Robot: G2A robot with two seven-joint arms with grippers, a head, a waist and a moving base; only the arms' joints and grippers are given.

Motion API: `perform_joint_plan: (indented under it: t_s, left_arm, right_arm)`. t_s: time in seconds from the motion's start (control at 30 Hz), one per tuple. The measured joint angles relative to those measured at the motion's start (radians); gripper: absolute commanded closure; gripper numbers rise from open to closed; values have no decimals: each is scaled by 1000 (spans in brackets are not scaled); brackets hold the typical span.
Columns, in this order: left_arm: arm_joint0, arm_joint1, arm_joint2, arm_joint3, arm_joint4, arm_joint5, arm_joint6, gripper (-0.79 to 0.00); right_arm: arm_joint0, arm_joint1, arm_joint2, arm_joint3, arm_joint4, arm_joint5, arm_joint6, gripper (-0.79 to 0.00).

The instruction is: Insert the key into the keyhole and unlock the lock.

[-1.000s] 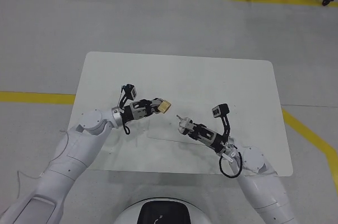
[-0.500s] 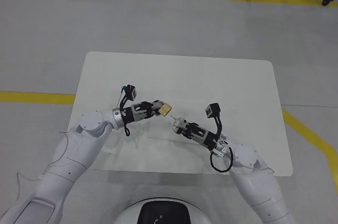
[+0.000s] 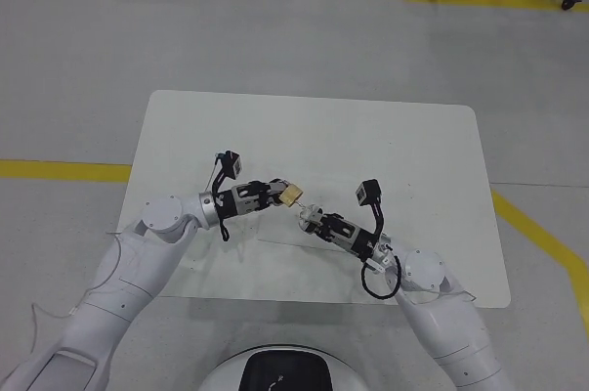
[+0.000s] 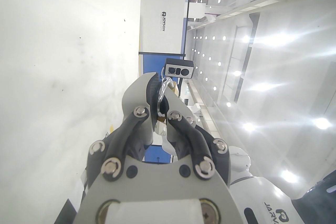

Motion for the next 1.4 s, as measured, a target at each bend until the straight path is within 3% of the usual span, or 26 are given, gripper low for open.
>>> perform_joint_plan:
  t_s: [1.4]
  left_arm:
    - [39,-1,-21,-62,48,56,92,0]
  right_arm:
    - [-31,-12,5,-34,-84,17,-140,0]
